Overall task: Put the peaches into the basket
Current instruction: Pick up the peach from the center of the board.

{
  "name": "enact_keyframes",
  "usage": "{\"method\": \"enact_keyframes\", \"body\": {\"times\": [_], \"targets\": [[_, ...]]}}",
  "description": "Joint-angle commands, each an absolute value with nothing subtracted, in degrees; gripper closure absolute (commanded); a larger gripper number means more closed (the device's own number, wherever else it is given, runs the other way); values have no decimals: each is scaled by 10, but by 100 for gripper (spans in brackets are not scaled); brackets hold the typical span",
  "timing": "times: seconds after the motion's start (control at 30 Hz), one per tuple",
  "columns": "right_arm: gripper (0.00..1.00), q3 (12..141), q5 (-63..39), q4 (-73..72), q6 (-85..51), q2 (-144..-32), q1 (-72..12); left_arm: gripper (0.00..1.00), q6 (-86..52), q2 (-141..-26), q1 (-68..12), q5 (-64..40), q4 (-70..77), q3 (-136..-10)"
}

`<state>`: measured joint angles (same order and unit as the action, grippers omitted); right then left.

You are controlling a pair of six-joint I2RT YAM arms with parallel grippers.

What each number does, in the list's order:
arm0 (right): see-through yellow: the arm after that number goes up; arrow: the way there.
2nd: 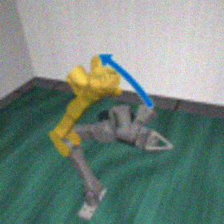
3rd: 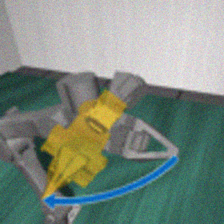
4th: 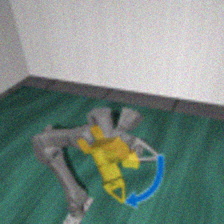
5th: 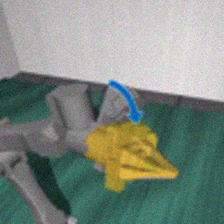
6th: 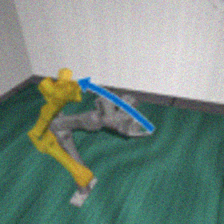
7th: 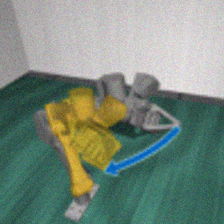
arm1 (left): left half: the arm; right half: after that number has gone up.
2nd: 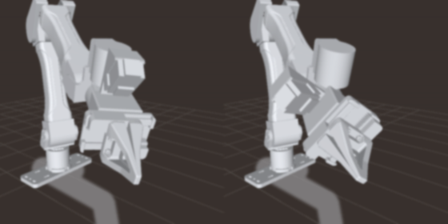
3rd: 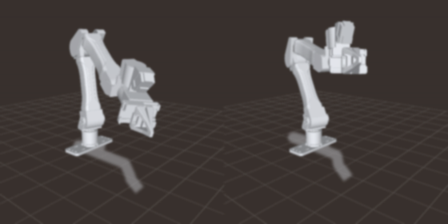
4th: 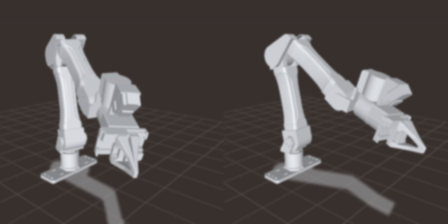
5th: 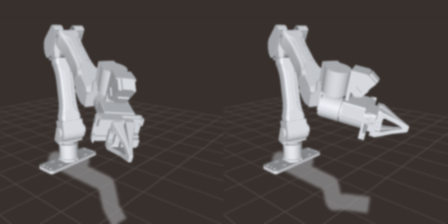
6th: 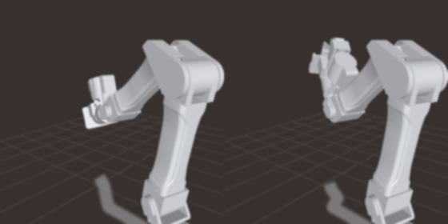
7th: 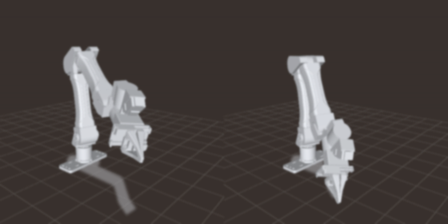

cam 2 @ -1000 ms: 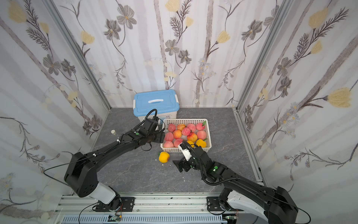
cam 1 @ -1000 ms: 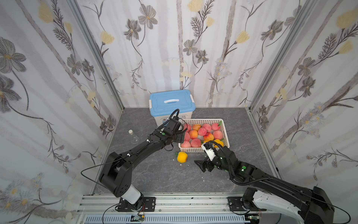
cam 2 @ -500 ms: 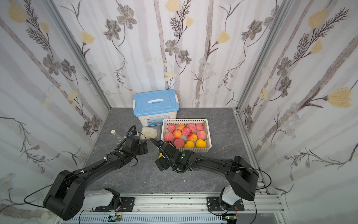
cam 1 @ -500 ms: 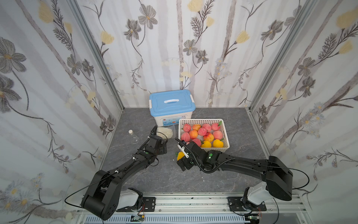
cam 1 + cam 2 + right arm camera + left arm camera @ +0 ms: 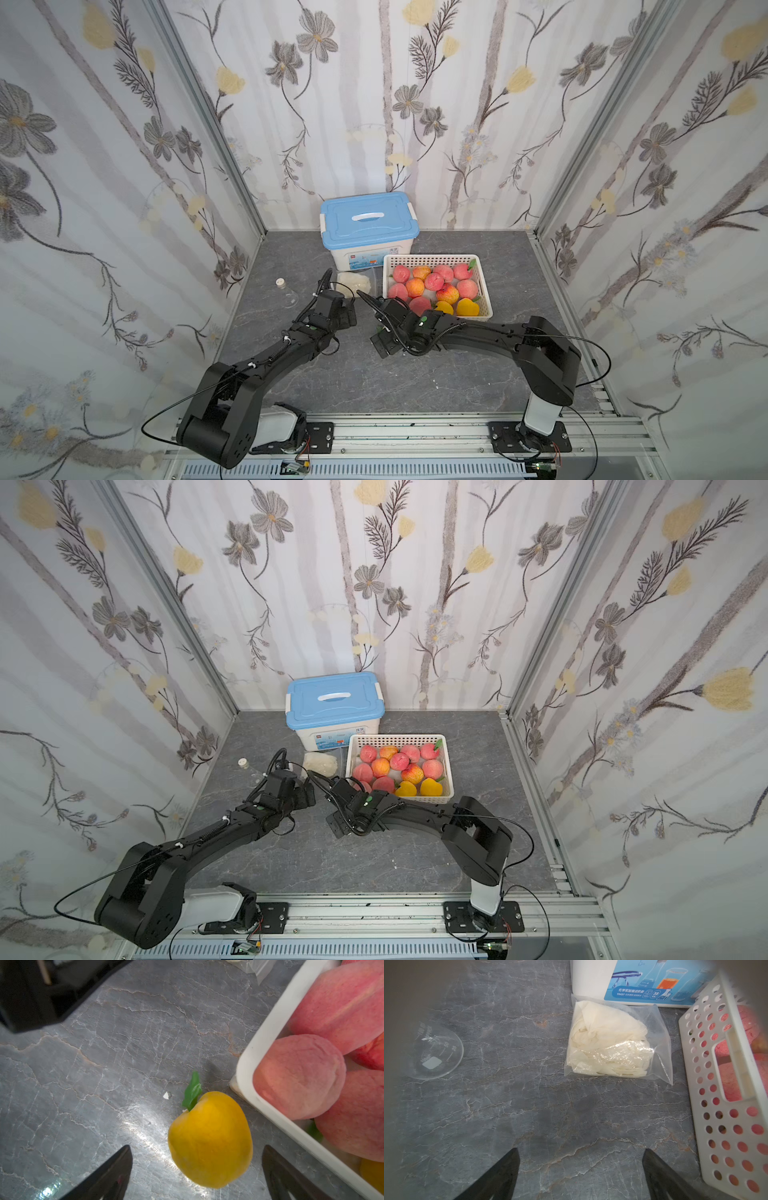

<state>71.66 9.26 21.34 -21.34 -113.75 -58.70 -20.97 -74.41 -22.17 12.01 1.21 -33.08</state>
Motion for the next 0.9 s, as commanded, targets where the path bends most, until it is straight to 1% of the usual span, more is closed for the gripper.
{"method": "enact_keyframes", "body": {"times": [0.0,0.1,0.43,0.53,0.6,0.7,0.8,0.87], "targets": [[4,727,100,216,-210,-1156,-581,6,-213,-747,-221,119,33,-330],[6,734,96,216,-200,-1170,-581,6,-213,-751,-220,118,33,-331],[24,743,90,223,-191,-1185,-583,6,-210,-747,-220,120,28,-333],[31,741,91,225,-190,-1183,-584,6,-210,-749,-220,118,28,-334],[33,741,92,230,-185,-1175,-589,7,-210,-752,-220,116,28,-334],[36,736,93,245,-172,-1140,-605,6,-210,-753,-220,115,28,-335],[38,726,93,263,-167,-1077,-622,6,-208,-754,-220,116,28,-336],[37,718,93,274,-178,-1035,-621,6,-207,-756,-220,116,27,-337]]}}
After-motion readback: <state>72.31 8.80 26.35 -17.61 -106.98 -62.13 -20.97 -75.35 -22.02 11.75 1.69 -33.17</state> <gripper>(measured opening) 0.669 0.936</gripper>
